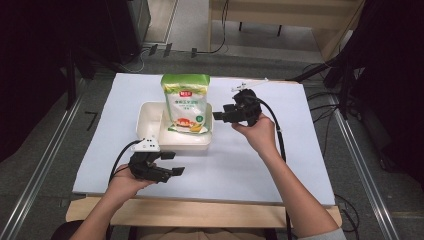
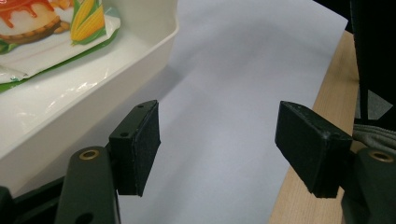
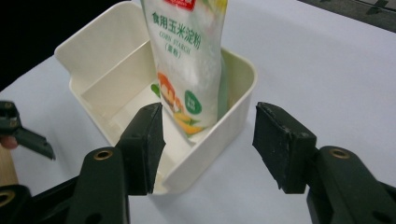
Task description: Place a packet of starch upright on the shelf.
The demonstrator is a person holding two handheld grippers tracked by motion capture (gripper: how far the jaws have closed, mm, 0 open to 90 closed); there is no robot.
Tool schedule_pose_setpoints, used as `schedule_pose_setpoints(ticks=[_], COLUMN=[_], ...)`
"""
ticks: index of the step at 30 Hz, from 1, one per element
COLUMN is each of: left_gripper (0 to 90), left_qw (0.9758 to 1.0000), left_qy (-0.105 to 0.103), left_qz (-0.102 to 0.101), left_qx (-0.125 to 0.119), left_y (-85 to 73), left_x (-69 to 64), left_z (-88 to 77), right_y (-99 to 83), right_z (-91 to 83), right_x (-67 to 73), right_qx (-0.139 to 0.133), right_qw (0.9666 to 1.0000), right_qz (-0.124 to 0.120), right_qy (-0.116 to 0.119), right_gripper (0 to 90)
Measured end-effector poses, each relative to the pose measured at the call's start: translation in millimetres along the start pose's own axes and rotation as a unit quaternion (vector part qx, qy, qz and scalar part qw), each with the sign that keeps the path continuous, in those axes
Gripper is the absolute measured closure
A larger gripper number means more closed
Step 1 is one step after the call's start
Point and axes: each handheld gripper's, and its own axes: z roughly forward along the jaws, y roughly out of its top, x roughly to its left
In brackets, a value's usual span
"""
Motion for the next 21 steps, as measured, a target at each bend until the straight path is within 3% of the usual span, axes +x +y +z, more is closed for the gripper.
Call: schedule_pose_setpoints(ticks=[11, 16, 21], left_gripper=[31.5, 31.5, 31.5], left_qw=[1.0000, 1.0000, 1.0000], left_qy=[0.002, 0.000, 0.001], left_qz=[-0.001, 0.000, 0.001], left_qx=[0.000, 0.000, 0.000], left_y=[-0.1, 0.0, 0.0], left_x=[0.3, -0.1, -0.3], left_z=[-0.2, -0.1, -0.4], right_y=[-45.3, -62.0, -77.4], right_z=[-19.7, -21.8, -16.9], right_x=[10.7, 14.2, 17.9], right_qx=[-0.003, -0.012, -0.003], right_qw=[0.9998, 0.9997, 0.9996], right_qz=[-0.019, -0.021, -0.020], right_qy=[0.001, 0.007, 0.019], right_gripper=[41.1, 39.6, 39.0])
